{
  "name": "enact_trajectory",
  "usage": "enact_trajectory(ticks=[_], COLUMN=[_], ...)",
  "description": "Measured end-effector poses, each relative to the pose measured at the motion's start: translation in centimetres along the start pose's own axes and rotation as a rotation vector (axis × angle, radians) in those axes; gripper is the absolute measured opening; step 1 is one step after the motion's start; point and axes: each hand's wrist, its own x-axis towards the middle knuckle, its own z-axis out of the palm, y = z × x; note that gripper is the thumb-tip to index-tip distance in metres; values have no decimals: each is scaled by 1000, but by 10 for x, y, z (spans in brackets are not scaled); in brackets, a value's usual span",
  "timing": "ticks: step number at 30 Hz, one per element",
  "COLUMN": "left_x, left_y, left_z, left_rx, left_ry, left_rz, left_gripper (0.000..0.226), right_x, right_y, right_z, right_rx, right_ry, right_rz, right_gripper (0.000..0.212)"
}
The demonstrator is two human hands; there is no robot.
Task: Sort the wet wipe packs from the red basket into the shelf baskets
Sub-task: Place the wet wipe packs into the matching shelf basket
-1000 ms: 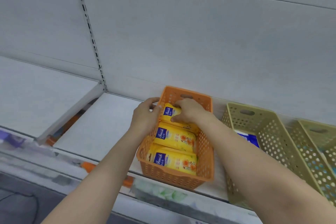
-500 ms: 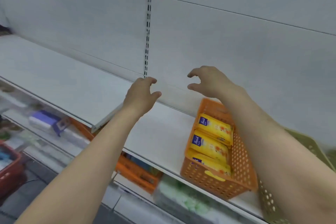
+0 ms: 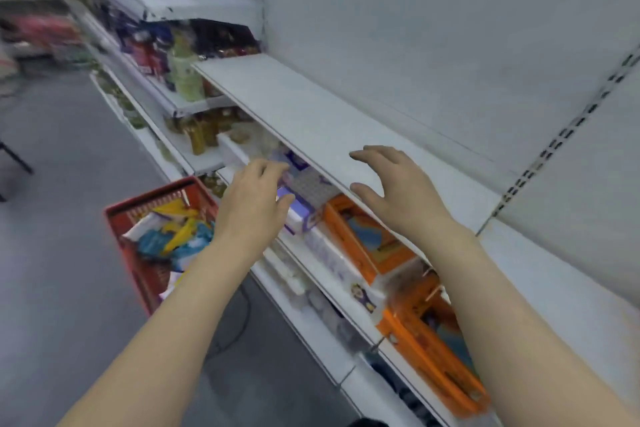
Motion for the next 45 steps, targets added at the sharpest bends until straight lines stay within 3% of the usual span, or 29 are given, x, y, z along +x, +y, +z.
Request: enact_trajectory(ticks=[6,13,19,26,29,32,37,42,45], left_x=[-7,-11,-8,-12,-17,-24,-36,-43,-38], left_y=[-138,-274,-349,-401,-416,-429,-438,-446,-446], left_z=[12,74,117,170,194,211,224,234,235], left_rx=[1,-73,-137,-219,-313,-349,-348,-221,-195], left_ry=[-42,-154,-234,-384,-486,-607,-698,-776,-791], left_rz=[-271,-698,-965,-1121,-1133,-1129,-1149,-1152,-1197], left_gripper=[46,54,51,57,58,58,52,43,30], right_x=[78,166,205,217,210,196,191,194,198], right_y=[-69,-100,-127,-132,-131,-132,-131,-119,-113], right_z=[127,284,413,513,539,554,561,545,533], right_rx=[133,179,177,121,101,44,104,276,392], right_ry=[-245,-597,-1015,-1306,-1306,-1181,-1039,-1016,-1067], right_rz=[-91,-101,-59,75,121,109,106,199,274], right_gripper=[48,43,49,43,58,70,25,14,19])
